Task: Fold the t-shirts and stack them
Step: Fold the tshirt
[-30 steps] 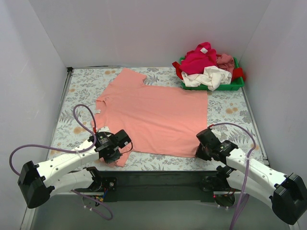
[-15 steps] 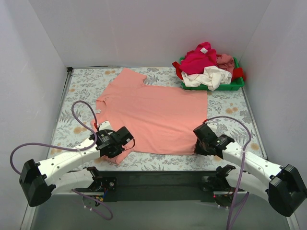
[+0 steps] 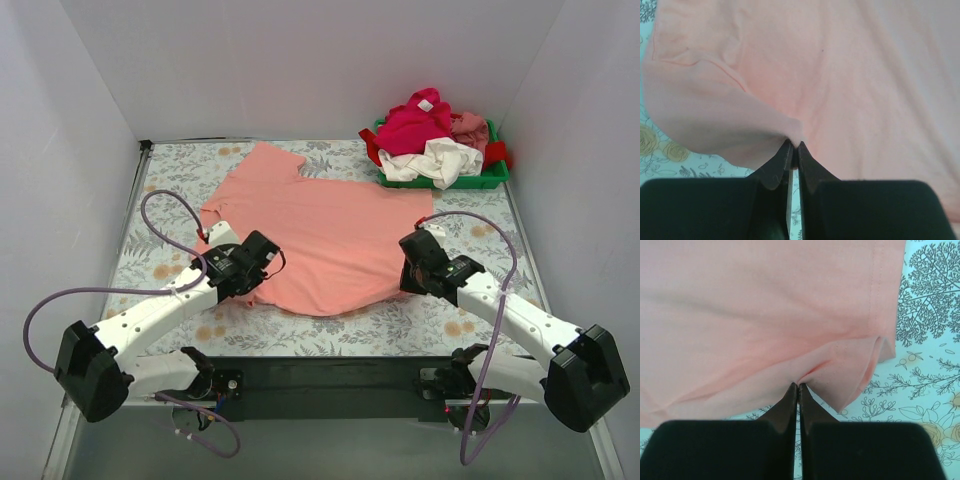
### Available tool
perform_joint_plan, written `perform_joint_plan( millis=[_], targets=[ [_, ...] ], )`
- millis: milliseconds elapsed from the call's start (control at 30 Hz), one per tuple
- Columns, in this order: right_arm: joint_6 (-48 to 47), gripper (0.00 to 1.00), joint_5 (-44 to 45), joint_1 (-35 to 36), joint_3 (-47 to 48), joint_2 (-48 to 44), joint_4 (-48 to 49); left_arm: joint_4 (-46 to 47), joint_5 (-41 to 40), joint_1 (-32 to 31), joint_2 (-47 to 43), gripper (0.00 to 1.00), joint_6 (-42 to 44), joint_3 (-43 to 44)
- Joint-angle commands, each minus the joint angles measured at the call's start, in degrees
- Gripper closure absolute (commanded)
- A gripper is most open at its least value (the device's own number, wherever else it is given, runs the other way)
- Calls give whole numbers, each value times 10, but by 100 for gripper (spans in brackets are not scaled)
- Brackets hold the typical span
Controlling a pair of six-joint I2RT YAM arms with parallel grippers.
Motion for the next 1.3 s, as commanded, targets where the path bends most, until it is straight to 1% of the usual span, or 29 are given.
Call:
perform_joint_plan(
  millis=[0, 100, 333, 467, 767, 1033, 1267],
  targets=[
    [-37, 99, -3, -22, 38, 15, 29, 92, 0, 34, 3, 100, 72, 20],
    [-51, 99, -14, -35, 47, 25, 37, 126, 15, 57, 27, 100, 103, 27],
    [-79, 99, -42, -65, 74, 51, 51, 138, 14, 85, 86, 100, 131, 68],
    [-92, 99, -55, -78, 89, 73, 54, 146, 13, 112, 100, 100, 139, 83],
    [-112, 99, -77, -106, 116, 111, 69, 207, 19, 142, 134, 100, 196, 107],
    [-125, 99, -90, -127, 142, 154, 78, 230, 32, 166, 203, 100, 239, 146],
    [-128, 99, -96, -141, 153, 181, 97, 285, 52, 185, 257, 100, 287, 172]
  ],
)
